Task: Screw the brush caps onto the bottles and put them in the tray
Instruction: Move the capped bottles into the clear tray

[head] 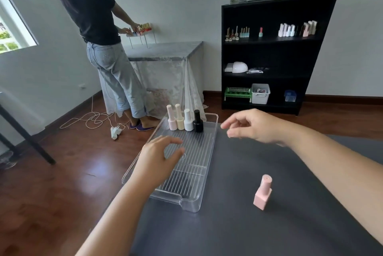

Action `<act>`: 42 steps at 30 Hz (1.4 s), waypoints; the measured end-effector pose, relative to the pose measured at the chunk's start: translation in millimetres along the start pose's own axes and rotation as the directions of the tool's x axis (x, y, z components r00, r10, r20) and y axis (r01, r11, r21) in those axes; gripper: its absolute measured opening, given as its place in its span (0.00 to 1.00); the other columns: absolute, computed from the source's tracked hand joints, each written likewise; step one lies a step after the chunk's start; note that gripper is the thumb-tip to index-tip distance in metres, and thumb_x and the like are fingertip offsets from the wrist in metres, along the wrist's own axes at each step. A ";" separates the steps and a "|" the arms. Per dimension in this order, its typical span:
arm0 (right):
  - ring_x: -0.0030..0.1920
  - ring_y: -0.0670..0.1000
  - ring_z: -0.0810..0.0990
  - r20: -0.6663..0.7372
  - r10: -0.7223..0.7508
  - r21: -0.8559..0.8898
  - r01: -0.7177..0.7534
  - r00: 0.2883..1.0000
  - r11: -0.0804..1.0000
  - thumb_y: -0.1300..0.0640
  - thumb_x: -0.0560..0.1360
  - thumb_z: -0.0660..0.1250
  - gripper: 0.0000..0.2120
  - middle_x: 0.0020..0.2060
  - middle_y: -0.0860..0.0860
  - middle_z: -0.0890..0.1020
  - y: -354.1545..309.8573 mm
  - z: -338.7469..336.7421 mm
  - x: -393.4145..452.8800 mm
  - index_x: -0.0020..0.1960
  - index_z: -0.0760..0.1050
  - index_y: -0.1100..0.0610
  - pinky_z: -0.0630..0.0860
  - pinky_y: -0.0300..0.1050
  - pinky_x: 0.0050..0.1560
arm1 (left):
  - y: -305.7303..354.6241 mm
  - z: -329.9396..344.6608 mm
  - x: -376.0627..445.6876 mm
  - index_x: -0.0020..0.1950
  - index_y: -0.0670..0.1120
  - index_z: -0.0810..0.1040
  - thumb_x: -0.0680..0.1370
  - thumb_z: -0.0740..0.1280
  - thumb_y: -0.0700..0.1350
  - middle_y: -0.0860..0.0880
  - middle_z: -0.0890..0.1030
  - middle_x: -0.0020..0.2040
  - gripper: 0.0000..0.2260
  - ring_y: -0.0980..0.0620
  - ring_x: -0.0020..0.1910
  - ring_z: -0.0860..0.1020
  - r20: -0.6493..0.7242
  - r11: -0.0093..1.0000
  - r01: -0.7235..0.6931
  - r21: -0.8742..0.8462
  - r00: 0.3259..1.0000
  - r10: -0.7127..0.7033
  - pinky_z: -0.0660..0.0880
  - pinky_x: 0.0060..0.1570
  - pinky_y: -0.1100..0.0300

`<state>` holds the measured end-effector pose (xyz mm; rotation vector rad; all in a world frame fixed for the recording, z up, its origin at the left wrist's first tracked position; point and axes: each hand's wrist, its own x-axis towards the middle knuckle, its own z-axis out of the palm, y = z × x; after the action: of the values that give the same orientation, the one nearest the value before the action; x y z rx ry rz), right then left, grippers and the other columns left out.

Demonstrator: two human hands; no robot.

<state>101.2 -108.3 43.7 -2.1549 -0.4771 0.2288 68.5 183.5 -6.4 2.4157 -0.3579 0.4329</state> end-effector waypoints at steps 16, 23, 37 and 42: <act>0.47 0.55 0.82 0.013 0.056 0.045 -0.056 0.998 0.997 0.54 0.71 0.75 0.06 0.40 0.48 0.85 18.9 25.5 -106.1 0.46 0.84 0.45 0.78 0.51 0.55 | -13.7 6.2 -53.4 0.62 0.57 0.79 0.78 0.63 0.59 0.58 0.78 0.65 0.16 0.54 0.68 0.71 0.096 0.994 0.033 0.102 0.994 -0.043 0.69 0.66 0.53; 0.43 0.52 0.82 -0.282 -0.137 -0.016 0.138 0.950 0.990 0.43 0.66 0.74 0.09 0.41 0.46 0.86 -12.6 9.7 -76.4 0.46 0.84 0.42 0.78 0.47 0.47 | -14.1 7.2 -54.8 0.61 0.57 0.80 0.78 0.62 0.58 0.59 0.78 0.64 0.15 0.56 0.65 0.74 0.094 0.993 0.030 0.116 0.995 -0.041 0.72 0.63 0.55; 0.42 0.46 0.82 -0.385 -0.143 -0.246 0.048 0.912 0.968 0.58 0.72 0.73 0.08 0.36 0.47 0.83 -15.1 35.9 85.3 0.50 0.82 0.58 0.76 0.37 0.46 | -11.9 11.6 -56.9 0.66 0.58 0.76 0.80 0.62 0.54 0.59 0.74 0.68 0.15 0.56 0.67 0.72 0.102 0.988 0.031 0.151 0.994 -0.047 0.70 0.61 0.58; 0.41 0.45 0.77 -0.372 -0.157 -0.387 0.001 0.915 0.922 0.59 0.73 0.72 0.12 0.42 0.48 0.80 2.0 45.0 99.7 0.56 0.80 0.57 0.70 0.35 0.43 | -13.0 11.4 -58.3 0.68 0.59 0.74 0.80 0.61 0.54 0.58 0.73 0.69 0.16 0.56 0.70 0.69 0.107 0.988 0.009 0.155 0.994 -0.026 0.70 0.63 0.56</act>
<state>177.4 -34.5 16.7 -2.4681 -0.3937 -0.3784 22.7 194.3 -44.9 2.5982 -0.3618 0.3330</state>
